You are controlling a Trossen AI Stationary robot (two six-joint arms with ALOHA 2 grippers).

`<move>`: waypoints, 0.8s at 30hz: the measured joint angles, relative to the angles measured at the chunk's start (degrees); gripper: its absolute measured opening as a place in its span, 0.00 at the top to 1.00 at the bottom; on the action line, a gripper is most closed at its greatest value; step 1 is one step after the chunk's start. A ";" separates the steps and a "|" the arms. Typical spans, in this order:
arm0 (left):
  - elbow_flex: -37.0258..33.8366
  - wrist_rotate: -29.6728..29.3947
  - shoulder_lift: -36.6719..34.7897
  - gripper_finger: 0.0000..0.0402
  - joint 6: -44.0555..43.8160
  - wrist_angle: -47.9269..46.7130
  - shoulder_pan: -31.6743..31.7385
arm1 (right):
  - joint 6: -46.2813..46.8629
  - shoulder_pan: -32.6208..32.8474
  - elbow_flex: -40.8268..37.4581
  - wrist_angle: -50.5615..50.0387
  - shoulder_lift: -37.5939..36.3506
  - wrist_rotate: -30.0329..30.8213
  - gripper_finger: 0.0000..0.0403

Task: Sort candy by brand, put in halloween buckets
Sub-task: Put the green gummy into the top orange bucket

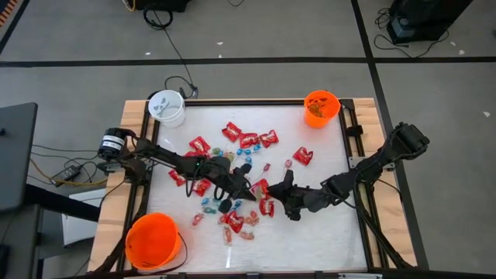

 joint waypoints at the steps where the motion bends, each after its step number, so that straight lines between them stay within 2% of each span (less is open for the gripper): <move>1: -0.08 -0.13 0.00 0.99 -0.57 0.10 0.13 | 0.74 -0.42 0.00 -0.14 0.00 1.35 0.72; 5: -0.08 -1.00 0.00 0.99 -2.15 -0.45 0.41 | 3.13 -1.83 -0.02 -0.13 0.00 15.01 0.72; 7: -0.08 -1.16 0.00 0.99 -2.12 -0.44 0.39 | 1.90 -1.83 0.00 -0.19 0.00 16.96 0.72; 11: -0.08 -1.17 0.00 0.99 -2.53 -0.42 0.37 | 1.05 -0.92 0.00 -0.27 0.00 12.82 0.72; 15: -0.08 -3.33 0.00 0.99 -4.29 -0.30 0.37 | 8.04 -0.75 0.02 -2.11 0.00 10.87 0.72; 17: -0.08 -3.37 0.00 0.99 -4.28 -0.16 0.39 | 8.26 -0.40 0.00 -3.64 0.04 7.22 0.72; 20: -0.08 -3.36 0.00 0.99 -5.56 0.15 0.49 | 5.63 -0.14 0.00 -3.46 0.04 1.41 0.72; 24: -0.08 -3.41 0.00 0.99 -8.59 0.57 0.95 | -2.23 -0.42 0.00 -3.50 0.04 1.12 0.71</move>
